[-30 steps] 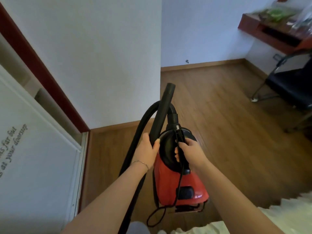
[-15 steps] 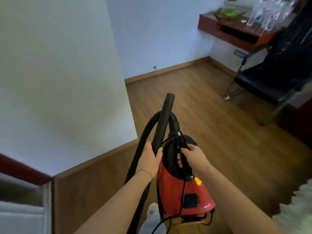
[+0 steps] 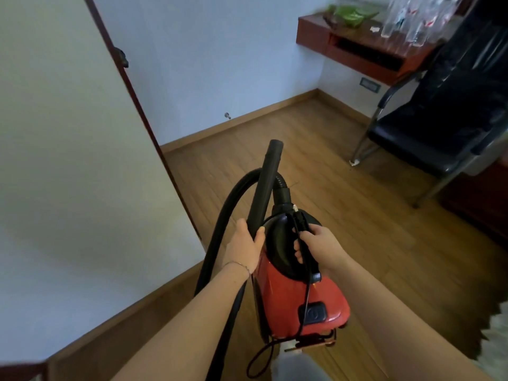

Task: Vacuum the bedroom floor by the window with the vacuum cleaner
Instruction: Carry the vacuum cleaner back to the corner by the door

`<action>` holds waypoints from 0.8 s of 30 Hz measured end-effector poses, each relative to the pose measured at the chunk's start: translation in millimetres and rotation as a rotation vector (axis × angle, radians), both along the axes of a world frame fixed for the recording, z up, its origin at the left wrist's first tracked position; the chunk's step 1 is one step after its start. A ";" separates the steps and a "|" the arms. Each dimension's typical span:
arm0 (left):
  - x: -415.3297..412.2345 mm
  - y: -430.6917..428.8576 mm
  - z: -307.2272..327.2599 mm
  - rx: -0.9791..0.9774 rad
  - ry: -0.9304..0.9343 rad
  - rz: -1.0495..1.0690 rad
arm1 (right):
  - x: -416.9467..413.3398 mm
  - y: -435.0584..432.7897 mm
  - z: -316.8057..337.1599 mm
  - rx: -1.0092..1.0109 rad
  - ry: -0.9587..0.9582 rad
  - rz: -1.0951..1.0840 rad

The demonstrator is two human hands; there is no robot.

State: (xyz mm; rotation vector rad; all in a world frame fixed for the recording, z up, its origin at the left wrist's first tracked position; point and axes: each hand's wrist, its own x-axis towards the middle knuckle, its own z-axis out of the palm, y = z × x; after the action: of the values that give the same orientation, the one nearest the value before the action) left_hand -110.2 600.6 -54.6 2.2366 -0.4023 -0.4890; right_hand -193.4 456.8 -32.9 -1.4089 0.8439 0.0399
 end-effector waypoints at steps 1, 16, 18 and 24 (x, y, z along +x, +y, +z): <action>10.4 -11.3 0.3 -0.003 0.002 -0.001 | 11.3 -10.3 0.0 0.015 -0.003 -0.006; 169.0 -220.7 16.7 -0.004 0.013 0.072 | 187.3 -208.5 -1.2 0.005 -0.027 0.059; 191.9 -245.1 21.1 -0.013 -0.006 0.076 | 207.0 -232.0 0.6 -0.009 -0.033 0.070; 268.4 -311.6 11.2 -0.040 -0.003 0.128 | 277.6 -305.2 -3.0 -0.019 -0.019 0.066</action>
State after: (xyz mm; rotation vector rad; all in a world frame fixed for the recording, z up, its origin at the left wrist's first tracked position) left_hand 158.2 289.0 -43.4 2.2083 -0.2659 -0.4072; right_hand 84.2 151.6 -35.9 -1.4525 0.7841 0.0685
